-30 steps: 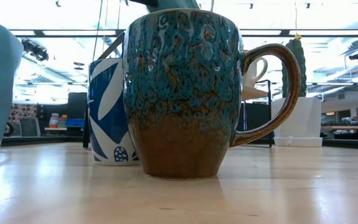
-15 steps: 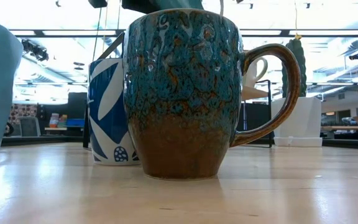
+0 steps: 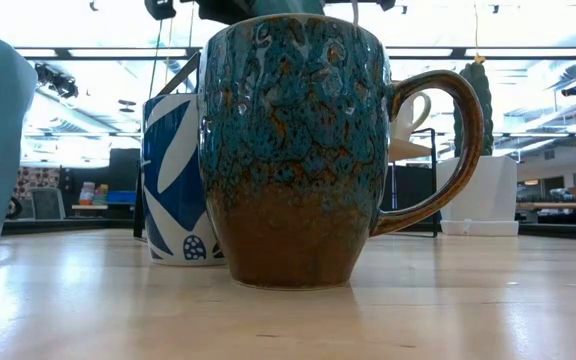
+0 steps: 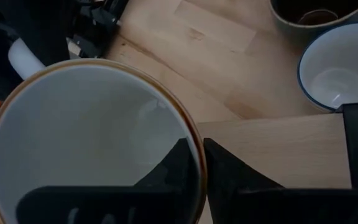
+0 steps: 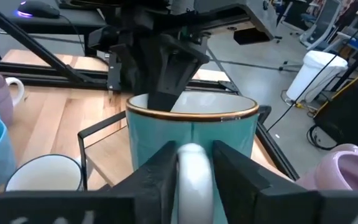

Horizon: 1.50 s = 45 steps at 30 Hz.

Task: Place coffee mugs
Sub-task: Put the blue mug on the shelf

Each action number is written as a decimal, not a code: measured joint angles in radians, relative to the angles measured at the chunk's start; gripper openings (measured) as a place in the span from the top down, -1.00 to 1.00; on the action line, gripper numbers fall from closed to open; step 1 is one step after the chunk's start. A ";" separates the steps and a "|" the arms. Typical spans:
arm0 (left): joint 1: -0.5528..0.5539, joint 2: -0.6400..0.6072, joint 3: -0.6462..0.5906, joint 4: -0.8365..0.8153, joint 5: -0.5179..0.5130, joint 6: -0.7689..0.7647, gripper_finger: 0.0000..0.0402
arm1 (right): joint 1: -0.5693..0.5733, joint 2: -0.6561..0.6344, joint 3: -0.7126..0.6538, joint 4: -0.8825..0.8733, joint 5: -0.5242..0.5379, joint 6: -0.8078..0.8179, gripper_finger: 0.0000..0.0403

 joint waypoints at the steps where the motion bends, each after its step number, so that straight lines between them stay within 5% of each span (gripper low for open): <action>1: 0.000 0.000 0.000 0.000 -0.001 0.000 0.82 | 0.000 0.000 0.000 -0.001 -0.002 0.000 0.51; 7: 0.000 0.000 -0.001 -0.001 -0.002 0.003 0.81 | -0.004 0.000 0.002 -0.037 -0.011 -0.001 0.66; 29: 0.000 0.000 -0.001 -0.028 -0.077 -0.025 0.80 | -0.100 0.000 0.001 -0.050 -0.106 0.032 0.66; 38: 0.011 -0.005 0.005 -0.033 -0.142 -0.081 0.58 | -0.151 0.002 -0.003 -0.071 -0.151 0.039 0.66; 45: 0.011 -0.004 0.004 -0.036 -0.142 -0.112 0.59 | -0.151 0.025 0.002 -0.064 -0.144 0.040 0.66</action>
